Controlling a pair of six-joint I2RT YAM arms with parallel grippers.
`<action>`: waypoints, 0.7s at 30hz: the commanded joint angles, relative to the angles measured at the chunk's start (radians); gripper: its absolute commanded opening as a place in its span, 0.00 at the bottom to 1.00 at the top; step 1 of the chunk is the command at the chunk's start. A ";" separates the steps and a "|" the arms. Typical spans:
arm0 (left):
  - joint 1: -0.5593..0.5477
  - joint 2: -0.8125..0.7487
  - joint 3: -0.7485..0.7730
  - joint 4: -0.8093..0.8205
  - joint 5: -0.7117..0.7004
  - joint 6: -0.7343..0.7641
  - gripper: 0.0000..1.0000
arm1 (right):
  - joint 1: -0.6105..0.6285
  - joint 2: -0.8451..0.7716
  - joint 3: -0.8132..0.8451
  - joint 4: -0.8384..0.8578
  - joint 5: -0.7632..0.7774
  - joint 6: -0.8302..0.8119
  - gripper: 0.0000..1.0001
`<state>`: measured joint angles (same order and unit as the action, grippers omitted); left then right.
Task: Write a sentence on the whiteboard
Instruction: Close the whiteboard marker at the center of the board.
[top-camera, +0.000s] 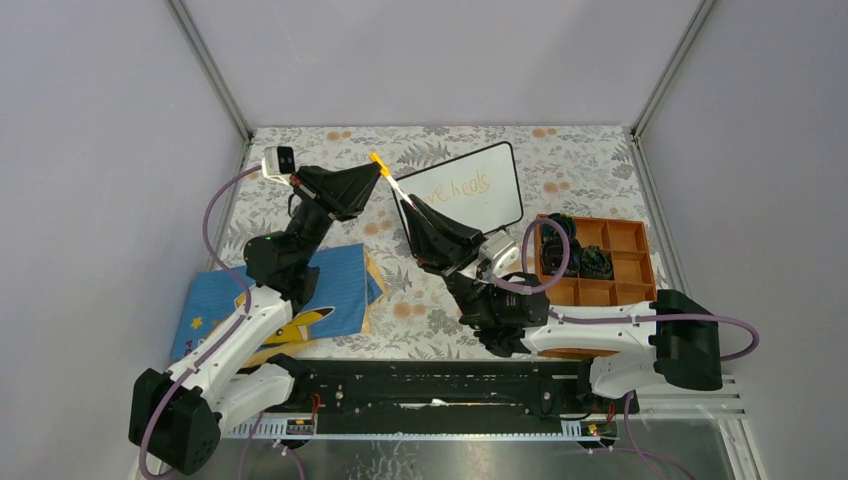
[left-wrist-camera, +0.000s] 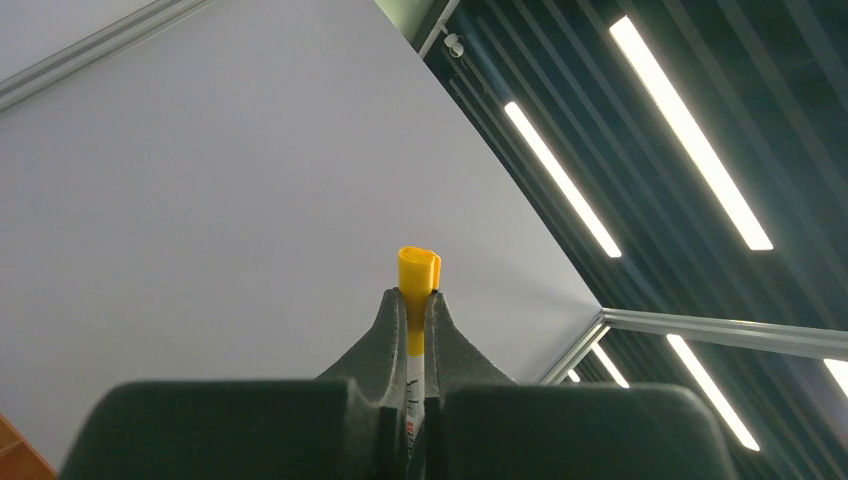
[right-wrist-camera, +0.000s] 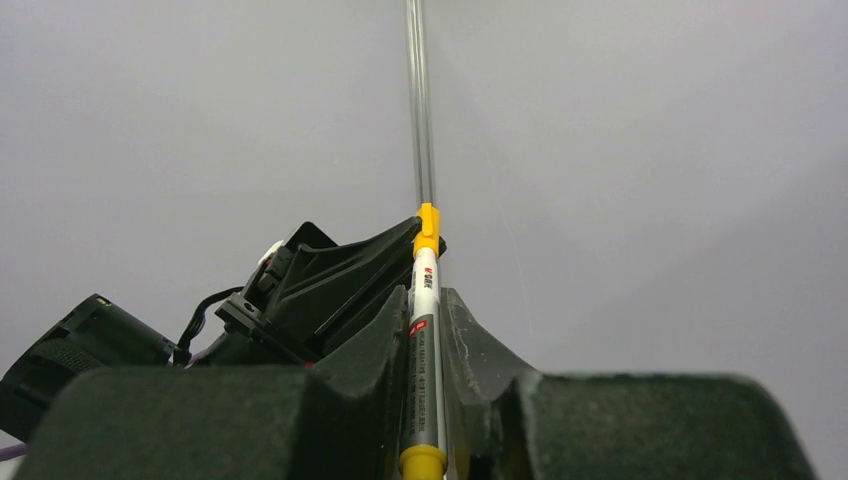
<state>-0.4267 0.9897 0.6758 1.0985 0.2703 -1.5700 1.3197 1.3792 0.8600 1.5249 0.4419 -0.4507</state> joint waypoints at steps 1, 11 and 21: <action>-0.016 0.008 0.015 0.069 0.021 -0.012 0.00 | -0.015 0.007 0.043 0.098 -0.028 -0.017 0.00; -0.060 0.031 0.023 0.076 0.019 0.000 0.00 | -0.025 0.017 0.051 0.114 -0.031 -0.003 0.00; -0.086 0.041 0.028 0.066 0.019 0.020 0.00 | -0.035 0.020 0.066 0.122 -0.029 -0.004 0.00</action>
<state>-0.4892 1.0252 0.6762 1.1328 0.2386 -1.5761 1.2987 1.3949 0.8665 1.5585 0.4324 -0.4515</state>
